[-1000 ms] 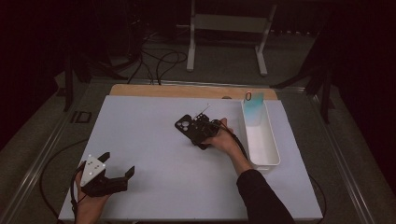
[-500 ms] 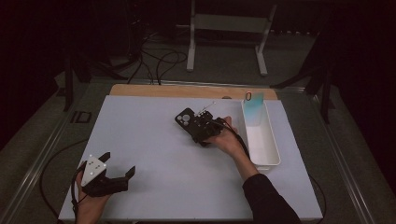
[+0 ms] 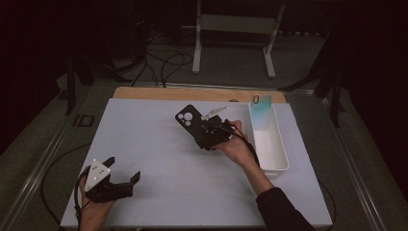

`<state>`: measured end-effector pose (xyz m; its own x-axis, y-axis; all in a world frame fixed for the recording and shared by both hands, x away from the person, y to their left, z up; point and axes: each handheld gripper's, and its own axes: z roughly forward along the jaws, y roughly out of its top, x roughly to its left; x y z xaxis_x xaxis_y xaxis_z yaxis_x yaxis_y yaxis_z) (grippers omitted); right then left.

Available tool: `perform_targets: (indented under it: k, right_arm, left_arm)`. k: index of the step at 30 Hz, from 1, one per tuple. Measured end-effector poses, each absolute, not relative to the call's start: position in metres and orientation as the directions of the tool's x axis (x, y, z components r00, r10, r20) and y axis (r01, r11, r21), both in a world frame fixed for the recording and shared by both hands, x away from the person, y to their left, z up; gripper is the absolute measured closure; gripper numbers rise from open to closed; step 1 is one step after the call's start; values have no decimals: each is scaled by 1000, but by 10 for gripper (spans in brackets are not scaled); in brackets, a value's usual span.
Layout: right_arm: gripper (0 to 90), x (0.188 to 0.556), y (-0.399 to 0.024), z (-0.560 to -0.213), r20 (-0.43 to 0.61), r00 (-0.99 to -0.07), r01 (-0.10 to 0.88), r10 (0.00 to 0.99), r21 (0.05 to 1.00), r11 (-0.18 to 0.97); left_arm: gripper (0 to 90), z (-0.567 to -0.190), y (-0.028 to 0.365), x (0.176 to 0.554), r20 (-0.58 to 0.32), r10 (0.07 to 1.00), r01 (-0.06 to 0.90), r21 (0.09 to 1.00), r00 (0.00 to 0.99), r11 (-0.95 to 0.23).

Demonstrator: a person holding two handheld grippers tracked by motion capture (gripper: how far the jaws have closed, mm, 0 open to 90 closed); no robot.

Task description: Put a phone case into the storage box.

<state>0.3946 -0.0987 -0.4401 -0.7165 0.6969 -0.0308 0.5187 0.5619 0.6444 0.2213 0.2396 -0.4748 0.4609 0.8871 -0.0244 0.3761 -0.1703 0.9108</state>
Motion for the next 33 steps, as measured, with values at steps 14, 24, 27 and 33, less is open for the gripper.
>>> perform_targets:
  k: [14, 24, 27, 33]
  right_arm:
    - [151, 359, -104, -428, -45, -737, 423, 674, 747, 512]
    - [151, 340, -105, -429, -36, -753, 373, 657, 799, 471]
    - [150, 335, -104, -430, -37, -758, 361, 652, 808, 465]
    - [150, 324, -107, -431, -25, -760, 339, 650, 837, 428]
  left_arm:
    - [7, -471, 236, 223, -48, 881, 384, 910, 470, -155]
    - [7, -466, 228, 226, -55, 874, 385, 910, 483, -156]
    - [7, -463, 223, 228, -53, 870, 382, 910, 490, -160]
    - [7, -457, 217, 230, -45, 864, 375, 911, 502, -170]
